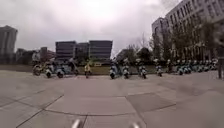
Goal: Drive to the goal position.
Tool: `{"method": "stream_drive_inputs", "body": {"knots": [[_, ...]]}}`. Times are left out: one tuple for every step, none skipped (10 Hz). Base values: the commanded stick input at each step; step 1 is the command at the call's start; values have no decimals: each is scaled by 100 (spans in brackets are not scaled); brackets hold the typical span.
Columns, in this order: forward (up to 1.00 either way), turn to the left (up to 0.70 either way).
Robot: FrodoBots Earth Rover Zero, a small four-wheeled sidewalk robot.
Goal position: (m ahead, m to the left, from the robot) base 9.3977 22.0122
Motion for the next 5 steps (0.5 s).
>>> {"method": "stream_drive_inputs", "body": {"knots": [[0,85],[0,85],[0,85],[0,85],[0,85]]}}
